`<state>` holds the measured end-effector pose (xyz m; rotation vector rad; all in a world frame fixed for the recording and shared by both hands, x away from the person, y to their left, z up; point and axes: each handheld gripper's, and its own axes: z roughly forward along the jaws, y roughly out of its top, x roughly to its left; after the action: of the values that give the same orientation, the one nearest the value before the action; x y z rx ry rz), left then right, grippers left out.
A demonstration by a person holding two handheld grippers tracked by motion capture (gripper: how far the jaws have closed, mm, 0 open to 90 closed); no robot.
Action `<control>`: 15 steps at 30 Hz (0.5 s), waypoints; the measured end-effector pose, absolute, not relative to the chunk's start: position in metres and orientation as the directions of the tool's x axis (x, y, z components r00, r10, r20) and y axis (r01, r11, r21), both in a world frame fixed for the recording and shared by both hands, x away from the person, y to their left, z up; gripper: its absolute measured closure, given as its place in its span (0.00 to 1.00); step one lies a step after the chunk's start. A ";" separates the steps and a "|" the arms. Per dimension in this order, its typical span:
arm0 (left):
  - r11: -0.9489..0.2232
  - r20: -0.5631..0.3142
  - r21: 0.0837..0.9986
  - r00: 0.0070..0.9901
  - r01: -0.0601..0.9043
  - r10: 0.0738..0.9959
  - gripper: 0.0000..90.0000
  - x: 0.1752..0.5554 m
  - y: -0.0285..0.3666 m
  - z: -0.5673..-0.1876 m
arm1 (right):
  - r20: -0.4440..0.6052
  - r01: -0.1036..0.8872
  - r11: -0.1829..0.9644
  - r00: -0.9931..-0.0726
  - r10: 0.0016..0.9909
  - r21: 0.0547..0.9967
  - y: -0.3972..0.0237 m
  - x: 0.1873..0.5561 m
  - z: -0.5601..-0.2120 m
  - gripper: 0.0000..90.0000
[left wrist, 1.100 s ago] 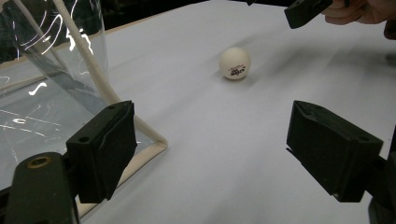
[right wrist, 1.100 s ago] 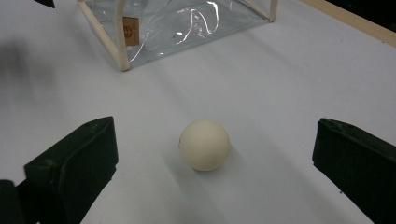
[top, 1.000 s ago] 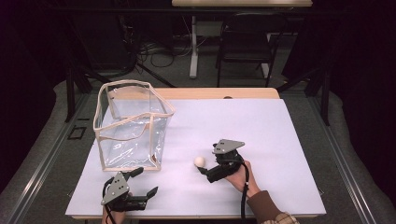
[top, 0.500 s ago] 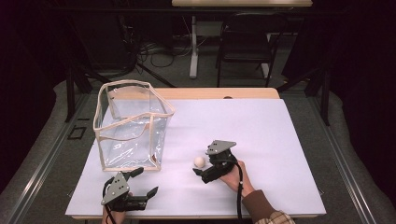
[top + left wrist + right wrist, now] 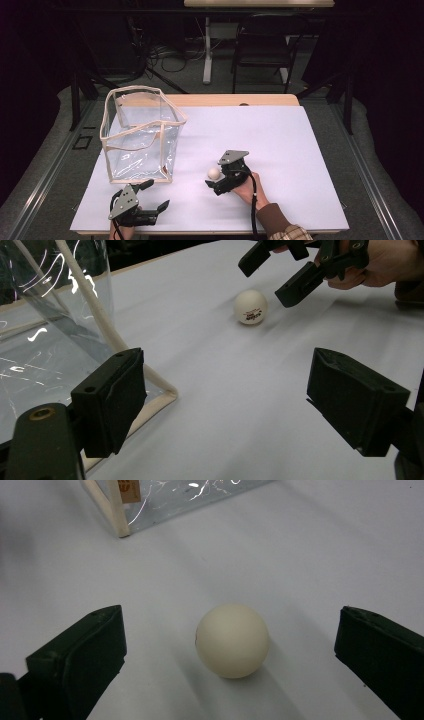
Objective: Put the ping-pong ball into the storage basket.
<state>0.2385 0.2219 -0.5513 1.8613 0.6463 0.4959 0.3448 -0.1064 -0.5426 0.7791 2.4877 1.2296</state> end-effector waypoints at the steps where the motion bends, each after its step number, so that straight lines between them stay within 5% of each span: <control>1: -0.298 0.038 0.933 0.768 0.203 0.640 0.18 0.239 0.222 -0.551 | 0.006 0.351 0.501 -0.823 0.568 0.791 -0.106 0.345 -0.543 0.00; 11: -0.299 0.037 0.932 0.768 0.204 0.639 0.18 0.239 0.222 -0.551 | 0.025 0.377 0.501 -0.817 0.576 0.779 -0.103 0.349 -0.549 0.00; 15: -0.300 0.038 0.932 0.769 0.203 0.638 0.18 0.239 0.222 -0.551 | 0.028 0.391 0.515 -0.816 0.577 0.763 -0.100 0.350 -0.553 0.13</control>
<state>0.2386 0.2222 -0.5512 1.8631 0.6452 0.4940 0.3497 -0.1004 -0.5531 0.8221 2.5273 1.1863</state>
